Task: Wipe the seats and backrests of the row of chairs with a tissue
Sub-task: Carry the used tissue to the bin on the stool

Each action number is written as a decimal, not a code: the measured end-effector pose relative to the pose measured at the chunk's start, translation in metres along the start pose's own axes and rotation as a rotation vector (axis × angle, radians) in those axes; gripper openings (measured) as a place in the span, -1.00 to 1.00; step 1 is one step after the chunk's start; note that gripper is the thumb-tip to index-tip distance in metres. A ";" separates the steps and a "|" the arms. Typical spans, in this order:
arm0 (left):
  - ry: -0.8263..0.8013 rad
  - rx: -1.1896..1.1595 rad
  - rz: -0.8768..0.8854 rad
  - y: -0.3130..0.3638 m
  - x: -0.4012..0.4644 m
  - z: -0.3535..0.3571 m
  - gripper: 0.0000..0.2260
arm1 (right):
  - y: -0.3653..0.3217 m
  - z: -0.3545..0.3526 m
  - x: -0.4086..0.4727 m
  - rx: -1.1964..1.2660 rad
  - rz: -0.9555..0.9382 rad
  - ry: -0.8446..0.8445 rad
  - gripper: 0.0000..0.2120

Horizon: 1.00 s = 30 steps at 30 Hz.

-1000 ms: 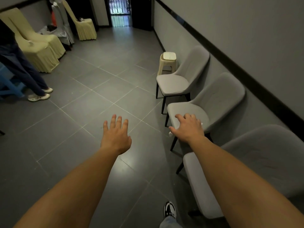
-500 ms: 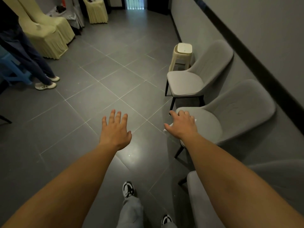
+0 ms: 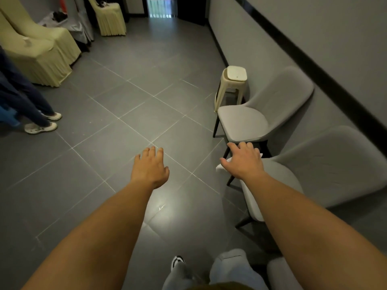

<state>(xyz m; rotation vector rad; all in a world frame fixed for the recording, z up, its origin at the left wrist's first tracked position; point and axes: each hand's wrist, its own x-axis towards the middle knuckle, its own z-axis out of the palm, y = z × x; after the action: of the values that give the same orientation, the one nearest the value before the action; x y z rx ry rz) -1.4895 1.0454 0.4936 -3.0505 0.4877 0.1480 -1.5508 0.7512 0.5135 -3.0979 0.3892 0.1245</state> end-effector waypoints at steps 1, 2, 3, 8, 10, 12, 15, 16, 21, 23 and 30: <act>0.004 -0.002 0.010 -0.005 0.014 -0.002 -0.41 | -0.005 0.000 0.012 -0.002 0.005 -0.004 -0.35; 0.005 -0.002 0.020 -0.010 0.027 -0.003 -0.42 | -0.010 -0.001 0.025 -0.001 0.009 -0.007 -0.36; 0.003 0.000 0.026 -0.015 0.041 -0.004 -0.43 | -0.015 -0.001 0.037 0.001 0.010 -0.009 -0.36; -0.023 0.001 0.019 -0.033 0.104 0.001 -0.45 | -0.032 -0.004 0.105 -0.003 -0.016 -0.025 -0.36; -0.037 0.003 0.038 -0.034 0.132 0.003 -0.46 | -0.032 -0.003 0.136 0.011 -0.016 -0.038 -0.36; -0.038 0.014 0.049 -0.034 0.163 0.002 -0.48 | -0.030 -0.002 0.170 0.021 -0.024 -0.052 -0.38; -0.022 0.015 0.033 -0.034 0.219 -0.005 -0.48 | -0.023 0.002 0.225 0.016 -0.043 -0.060 -0.41; -0.012 0.024 0.030 -0.033 0.240 -0.009 -0.47 | -0.019 0.004 0.248 0.020 -0.041 -0.062 -0.41; -0.024 0.033 0.009 -0.025 0.348 -0.024 -0.46 | 0.000 0.004 0.363 0.042 -0.058 -0.111 -0.40; 0.004 0.023 -0.015 -0.020 0.390 -0.030 -0.46 | 0.007 0.001 0.408 0.025 -0.084 -0.104 -0.42; 0.026 -0.006 0.068 -0.001 0.512 -0.044 -0.44 | -0.003 -0.019 0.552 -0.013 -0.120 -0.104 -0.41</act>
<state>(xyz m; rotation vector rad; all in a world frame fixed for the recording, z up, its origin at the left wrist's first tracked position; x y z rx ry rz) -1.0016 0.8857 0.4850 -3.0470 0.5945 0.1133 -1.0152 0.6173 0.4873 -3.1002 0.1994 0.2854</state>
